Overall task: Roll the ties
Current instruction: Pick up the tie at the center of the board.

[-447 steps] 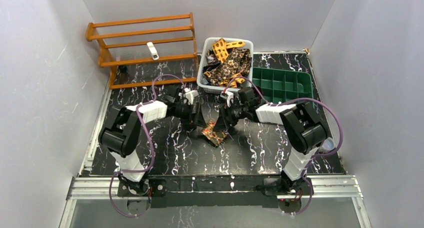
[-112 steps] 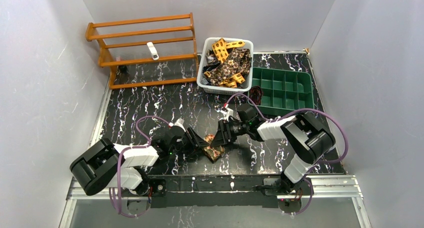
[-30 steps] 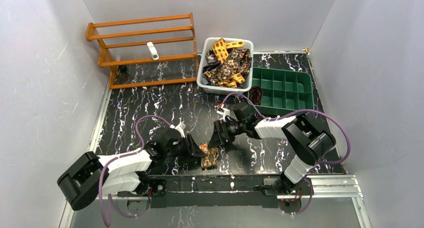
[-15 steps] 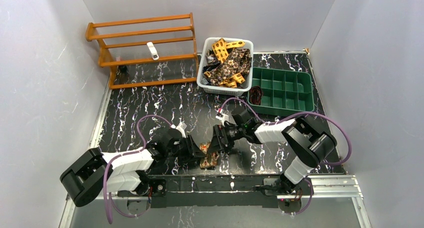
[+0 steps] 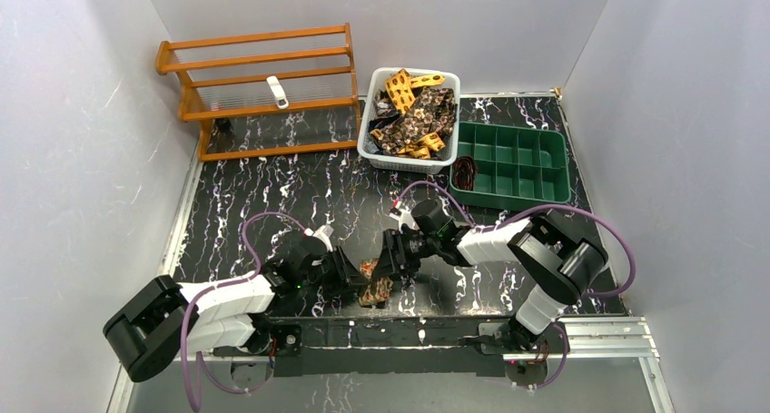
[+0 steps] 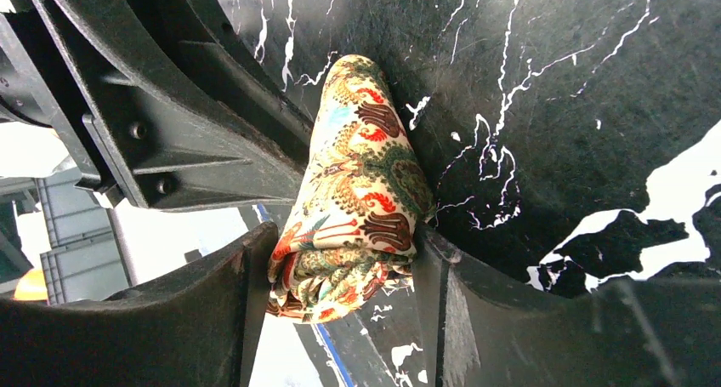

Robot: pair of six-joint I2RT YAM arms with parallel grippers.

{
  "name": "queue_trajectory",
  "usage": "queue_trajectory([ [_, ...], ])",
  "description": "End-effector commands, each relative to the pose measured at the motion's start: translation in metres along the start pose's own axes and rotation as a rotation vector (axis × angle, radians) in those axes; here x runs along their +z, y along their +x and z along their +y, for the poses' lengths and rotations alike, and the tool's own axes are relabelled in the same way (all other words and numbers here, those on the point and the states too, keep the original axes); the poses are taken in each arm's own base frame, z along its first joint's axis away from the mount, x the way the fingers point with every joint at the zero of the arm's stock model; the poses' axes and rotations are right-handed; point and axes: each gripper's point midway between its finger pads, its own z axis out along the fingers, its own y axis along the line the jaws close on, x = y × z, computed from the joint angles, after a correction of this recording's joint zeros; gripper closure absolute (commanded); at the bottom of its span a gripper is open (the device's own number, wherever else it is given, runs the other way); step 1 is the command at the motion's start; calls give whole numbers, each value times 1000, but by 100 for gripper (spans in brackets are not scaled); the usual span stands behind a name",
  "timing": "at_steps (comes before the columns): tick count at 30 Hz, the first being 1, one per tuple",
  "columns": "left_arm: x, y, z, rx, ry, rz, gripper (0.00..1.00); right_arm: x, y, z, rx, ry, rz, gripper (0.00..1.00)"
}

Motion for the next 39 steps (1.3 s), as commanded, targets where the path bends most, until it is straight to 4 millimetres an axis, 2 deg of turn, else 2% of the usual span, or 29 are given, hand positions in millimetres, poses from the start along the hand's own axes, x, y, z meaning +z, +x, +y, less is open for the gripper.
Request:
queue_trajectory([
  [1, 0, 2, 35, -10, -120, -26, 75, 5, -4, 7, -6, 4, -42, 31],
  [4, 1, 3, 38, -11, -132, -26, 77, 11, -4, 6, -15, 27, -30, 31],
  [7, 1, 2, 40, -19, -140, -32, 78, 14, -1, 7, -15, 16, -19, 37],
  [13, -1, 0, 40, -26, -137, -51, 78, 25, 4, 12, -48, 33, 27, 34],
  [15, -1, -1, 40, -24, -140, -56, 78, 27, 4, 12, -53, 39, 28, 42],
  [17, -2, -3, 39, -24, -139, -62, 78, 27, 4, 10, -51, 54, 25, 44],
  [20, -3, -4, 40, -26, -142, -71, 78, 25, 0, 9, -59, 68, 6, 52],
  [24, -5, -7, 36, -20, -137, -82, 77, 24, -4, 15, -74, 58, 6, 75],
  [25, -5, -8, 35, -17, -132, -87, 75, 24, -5, 16, -78, 56, 7, 77],
  [27, -7, -10, 31, -11, -129, -95, 72, 22, -10, 22, -86, 55, -7, 89],
  [28, -8, -12, 29, -6, -131, -98, 68, 20, -13, 23, -91, 64, -16, 93],
  [32, -17, -21, 25, 18, -164, -132, 60, 10, -25, 22, -122, 147, -60, 96],
  [34, -23, -30, 24, 25, -185, -182, 48, 2, -34, 18, -132, 220, -92, 97],
  [39, -41, -49, 15, 45, -193, -276, 36, -27, -54, 16, -170, 378, -162, 98],
])
